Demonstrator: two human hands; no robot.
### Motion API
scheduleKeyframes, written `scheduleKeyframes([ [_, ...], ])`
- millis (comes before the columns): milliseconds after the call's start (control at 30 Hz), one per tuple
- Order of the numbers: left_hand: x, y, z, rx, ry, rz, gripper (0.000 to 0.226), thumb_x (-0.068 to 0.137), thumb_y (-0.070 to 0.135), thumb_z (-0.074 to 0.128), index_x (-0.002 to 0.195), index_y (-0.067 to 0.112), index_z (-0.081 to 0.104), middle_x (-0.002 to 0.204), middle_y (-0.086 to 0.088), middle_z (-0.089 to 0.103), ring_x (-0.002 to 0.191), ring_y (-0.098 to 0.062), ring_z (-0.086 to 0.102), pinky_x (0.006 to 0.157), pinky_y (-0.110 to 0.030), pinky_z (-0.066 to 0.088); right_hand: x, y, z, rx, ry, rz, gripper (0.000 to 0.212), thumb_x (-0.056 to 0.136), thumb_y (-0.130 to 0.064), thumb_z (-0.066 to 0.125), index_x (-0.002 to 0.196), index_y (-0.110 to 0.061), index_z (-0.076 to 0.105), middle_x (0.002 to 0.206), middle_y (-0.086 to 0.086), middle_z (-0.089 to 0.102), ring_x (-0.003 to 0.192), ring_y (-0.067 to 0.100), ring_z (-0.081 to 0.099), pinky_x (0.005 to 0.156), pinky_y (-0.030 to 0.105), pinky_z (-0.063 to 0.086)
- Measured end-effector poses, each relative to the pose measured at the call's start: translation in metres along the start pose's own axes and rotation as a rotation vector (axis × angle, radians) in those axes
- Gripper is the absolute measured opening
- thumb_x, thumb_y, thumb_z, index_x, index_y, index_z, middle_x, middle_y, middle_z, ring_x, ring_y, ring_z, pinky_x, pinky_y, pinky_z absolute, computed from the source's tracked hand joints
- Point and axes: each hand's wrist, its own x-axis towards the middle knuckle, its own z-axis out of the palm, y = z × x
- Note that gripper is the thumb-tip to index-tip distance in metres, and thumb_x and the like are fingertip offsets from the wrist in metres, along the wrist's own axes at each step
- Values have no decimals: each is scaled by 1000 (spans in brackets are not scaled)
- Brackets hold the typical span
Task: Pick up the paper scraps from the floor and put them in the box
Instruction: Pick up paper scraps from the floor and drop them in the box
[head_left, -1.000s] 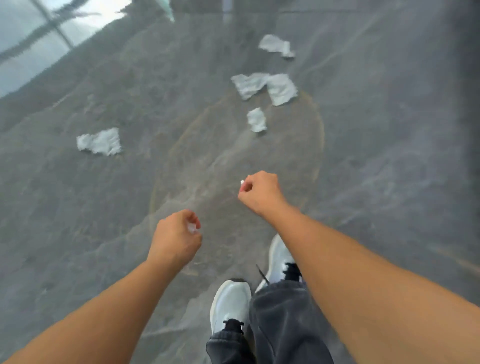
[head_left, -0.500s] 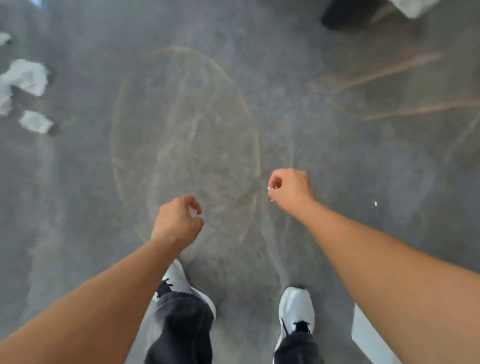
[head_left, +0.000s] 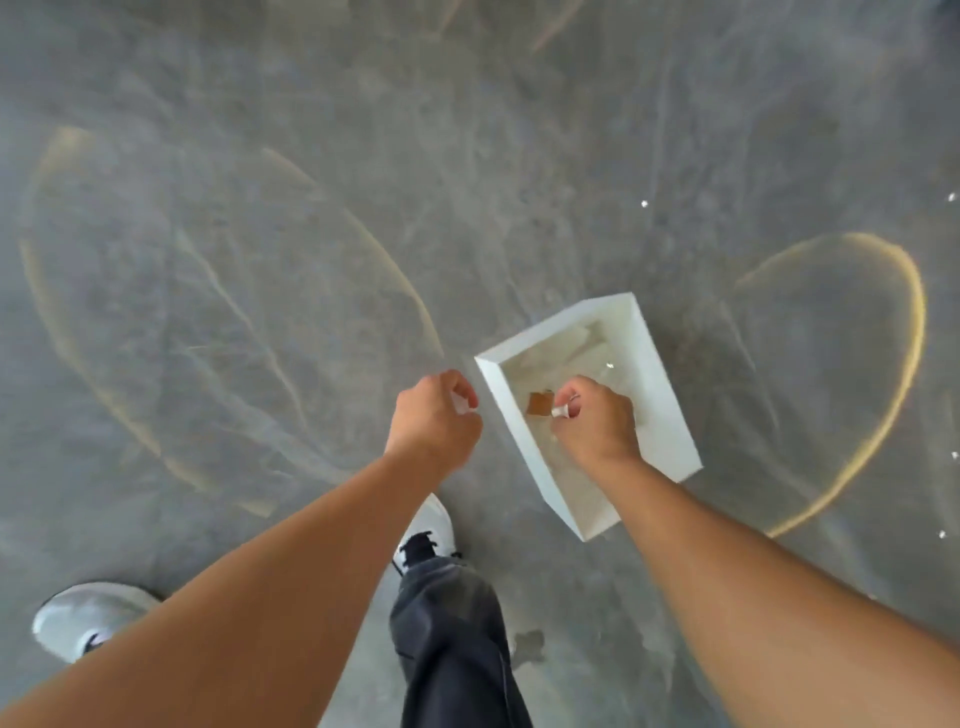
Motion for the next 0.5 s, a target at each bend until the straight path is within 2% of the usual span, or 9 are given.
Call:
scheduleKeyframes([
  [100,4,30,37,-3,-52,4,19,74,12,56,84,28,63,82,0,59,58,-13,55,37,-14,38,3,45,-7,49,28,25,11,76,-6,65,82,-15,64,74,0,58,71,19,52,63,23,39],
  [133,7,38,48,-9,-54,8,18,75,14,57,85,28,63,84,0,59,58,-11,55,36,-13,37,6,55,-8,62,43,23,10,77,-5,64,83,-13,64,74,0,56,71,19,52,63,24,40],
  [200,12,51,68,-5,-51,20,21,77,20,63,97,27,61,93,0,60,66,-15,55,47,-17,42,11,72,-8,76,66,25,10,77,-5,64,86,-10,64,78,4,59,74,21,54,65,25,42],
  [267,18,59,84,11,-64,29,42,77,27,69,116,26,53,106,-2,60,81,-20,55,64,-23,42,17,84,-6,84,62,45,16,77,-8,66,92,-11,61,87,8,61,80,23,56,67,25,40],
  [367,26,60,97,-22,-112,5,79,73,34,76,140,33,34,122,0,58,96,-19,55,72,-24,39,19,95,-1,113,23,80,37,75,-17,70,108,-16,54,98,5,48,85,21,47,71,27,37],
  [433,27,52,96,-55,-117,-4,88,71,37,78,143,37,28,126,2,58,104,-20,56,76,-25,40,17,98,3,123,11,83,45,75,-19,71,115,-17,50,102,4,44,86,19,44,71,27,36],
  [500,23,39,87,-50,-105,-5,88,69,35,79,142,36,30,129,3,57,112,-20,56,79,-25,41,11,97,7,107,-10,85,47,76,-20,70,118,-19,48,107,5,46,87,19,44,71,28,38],
])
